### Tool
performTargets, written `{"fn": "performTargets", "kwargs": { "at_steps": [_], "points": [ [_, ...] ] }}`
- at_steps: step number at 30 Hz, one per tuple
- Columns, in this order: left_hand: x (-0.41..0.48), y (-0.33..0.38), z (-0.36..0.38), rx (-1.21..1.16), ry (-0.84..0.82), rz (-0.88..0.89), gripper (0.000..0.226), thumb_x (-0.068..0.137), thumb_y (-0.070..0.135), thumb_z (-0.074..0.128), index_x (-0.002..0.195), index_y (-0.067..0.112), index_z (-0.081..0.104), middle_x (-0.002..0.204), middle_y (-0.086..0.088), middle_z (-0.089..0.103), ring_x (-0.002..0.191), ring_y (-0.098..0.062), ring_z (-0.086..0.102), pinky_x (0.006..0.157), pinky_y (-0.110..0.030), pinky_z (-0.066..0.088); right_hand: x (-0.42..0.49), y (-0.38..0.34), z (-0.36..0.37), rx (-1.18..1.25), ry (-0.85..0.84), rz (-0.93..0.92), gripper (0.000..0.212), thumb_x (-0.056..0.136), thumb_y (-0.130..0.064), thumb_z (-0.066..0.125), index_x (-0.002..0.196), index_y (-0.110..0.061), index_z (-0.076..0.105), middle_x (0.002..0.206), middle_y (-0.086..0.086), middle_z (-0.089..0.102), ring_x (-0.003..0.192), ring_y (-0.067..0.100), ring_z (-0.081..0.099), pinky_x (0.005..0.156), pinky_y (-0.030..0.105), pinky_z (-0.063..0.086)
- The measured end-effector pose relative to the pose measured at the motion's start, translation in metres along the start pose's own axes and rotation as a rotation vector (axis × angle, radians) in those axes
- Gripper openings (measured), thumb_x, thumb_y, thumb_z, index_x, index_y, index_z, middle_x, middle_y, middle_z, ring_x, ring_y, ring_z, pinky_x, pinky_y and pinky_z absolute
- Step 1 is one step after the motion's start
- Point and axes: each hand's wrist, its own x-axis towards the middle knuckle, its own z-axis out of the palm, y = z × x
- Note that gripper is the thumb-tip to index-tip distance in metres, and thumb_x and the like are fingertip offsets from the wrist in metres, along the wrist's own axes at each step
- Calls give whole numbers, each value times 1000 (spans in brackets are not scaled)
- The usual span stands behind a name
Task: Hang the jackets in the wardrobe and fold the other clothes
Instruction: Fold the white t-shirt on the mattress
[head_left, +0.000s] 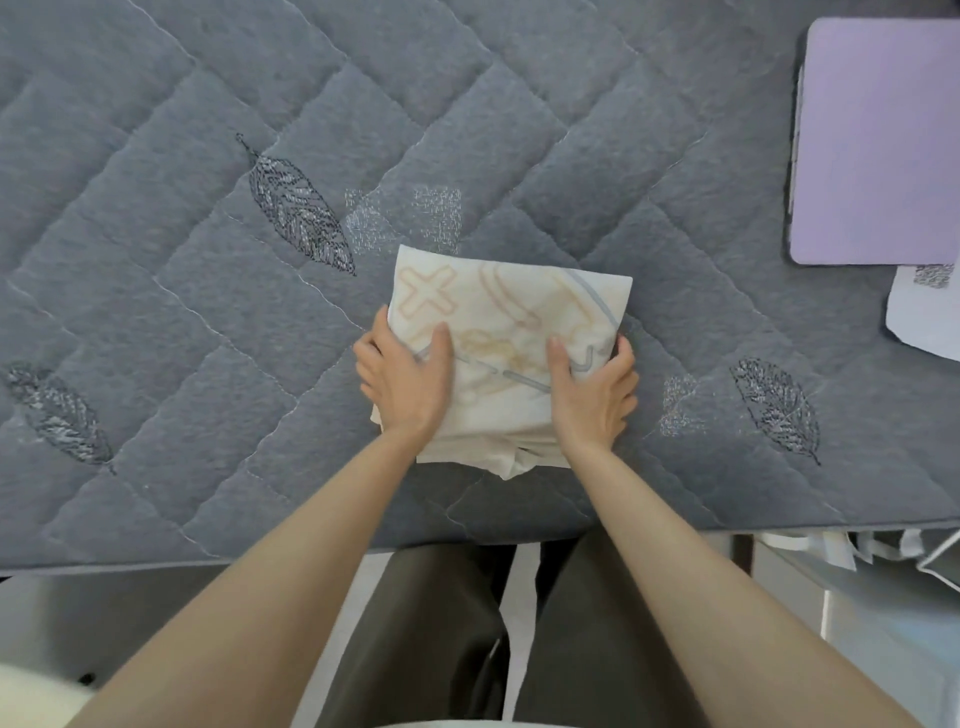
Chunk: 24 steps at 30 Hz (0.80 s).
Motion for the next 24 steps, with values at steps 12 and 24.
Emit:
{"fn": "performTargets", "kwargs": {
  "at_steps": [12,24],
  "points": [
    [-4,-15,-19,-155,6,85,48,88,54,53,129,30,48,117,11,62,113,-17,55,84,-26,37,3,-4,-16,153,-106,-185,54,86,-42,63,133,-25,44,121,-10,61,107,16,58,85,26,40],
    [-164,-10,-84,-587,356,-102,40,91,42,57,128,28,49,107,31,53,93,19,50,73,2,37,-59,-46,-127,13,-491,-692,55,89,-36,61,139,-25,40,125,-11,59,110,12,56,90,29,44]
  ]
}}
